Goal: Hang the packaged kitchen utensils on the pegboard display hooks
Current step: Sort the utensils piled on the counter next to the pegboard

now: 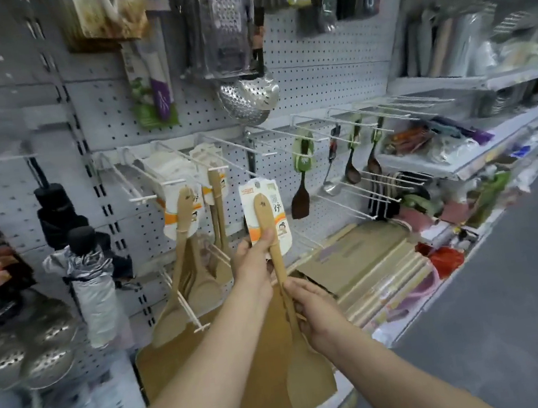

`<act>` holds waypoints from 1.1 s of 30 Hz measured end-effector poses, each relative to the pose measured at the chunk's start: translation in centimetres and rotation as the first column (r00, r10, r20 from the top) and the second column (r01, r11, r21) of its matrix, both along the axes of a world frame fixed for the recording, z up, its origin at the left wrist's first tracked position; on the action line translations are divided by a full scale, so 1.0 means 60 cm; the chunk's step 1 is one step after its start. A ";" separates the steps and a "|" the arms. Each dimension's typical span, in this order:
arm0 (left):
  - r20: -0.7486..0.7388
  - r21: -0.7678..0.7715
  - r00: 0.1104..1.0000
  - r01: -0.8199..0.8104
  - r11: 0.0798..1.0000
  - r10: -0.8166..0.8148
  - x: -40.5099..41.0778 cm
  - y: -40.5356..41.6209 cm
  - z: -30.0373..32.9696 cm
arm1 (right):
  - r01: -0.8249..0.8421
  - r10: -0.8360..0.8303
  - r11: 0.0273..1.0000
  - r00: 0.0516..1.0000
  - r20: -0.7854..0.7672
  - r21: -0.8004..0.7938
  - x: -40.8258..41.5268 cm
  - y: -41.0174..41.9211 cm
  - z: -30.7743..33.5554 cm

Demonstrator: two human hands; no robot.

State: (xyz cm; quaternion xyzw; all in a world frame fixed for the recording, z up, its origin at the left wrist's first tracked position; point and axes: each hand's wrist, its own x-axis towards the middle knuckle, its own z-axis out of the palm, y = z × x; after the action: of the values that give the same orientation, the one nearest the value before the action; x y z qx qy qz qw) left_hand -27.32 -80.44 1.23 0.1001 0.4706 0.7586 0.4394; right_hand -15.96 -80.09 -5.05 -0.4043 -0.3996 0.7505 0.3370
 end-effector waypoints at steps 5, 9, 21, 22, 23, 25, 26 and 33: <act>-0.011 0.000 0.987 -0.163 0.987 0.163 0.019 0.040 0.023 | -0.131 0.131 0.991 0.991 -0.016 -0.013 0.004 0.077 0.004; -0.019 -0.011 0.966 -0.257 0.966 0.257 0.040 0.062 0.023 | -0.203 0.203 0.979 0.979 -0.029 -0.016 0.012 0.115 -0.001; -0.070 -0.076 0.935 -0.353 0.932 0.348 0.032 0.092 0.021 | -0.386 0.385 0.922 0.922 -0.034 -0.023 0.001 0.179 -0.019; -0.077 -0.077 0.934 -0.355 0.931 0.350 0.028 0.096 0.018 | -0.382 0.381 0.923 0.924 -0.038 -0.031 -0.003 0.183 -0.021; -0.080 -0.079 0.934 -0.355 0.932 0.349 0.023 0.099 0.015 | -0.377 0.375 0.925 0.926 -0.044 -0.039 -0.007 0.187 -0.024; -0.073 -0.074 0.935 -0.353 0.933 0.348 0.011 0.108 0.010 | -0.373 0.370 0.927 0.927 -0.053 -0.046 -0.017 0.197 -0.026; -0.072 -0.072 0.935 -0.353 0.933 0.348 0.003 0.113 0.006 | -0.375 0.373 0.926 0.926 -0.052 -0.047 -0.022 0.203 -0.026; -0.030 -0.036 0.928 -0.373 0.927 0.372 -0.057 0.164 -0.001 | -0.401 0.401 0.916 0.916 0.009 -0.019 -0.087 0.262 -0.027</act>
State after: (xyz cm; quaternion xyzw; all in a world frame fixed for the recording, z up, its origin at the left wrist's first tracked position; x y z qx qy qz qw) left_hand -30.77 -70.62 1.15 0.0084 0.5015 0.8171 0.2841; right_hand -21.17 -64.36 -6.68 -0.3214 -0.4698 0.8044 0.1703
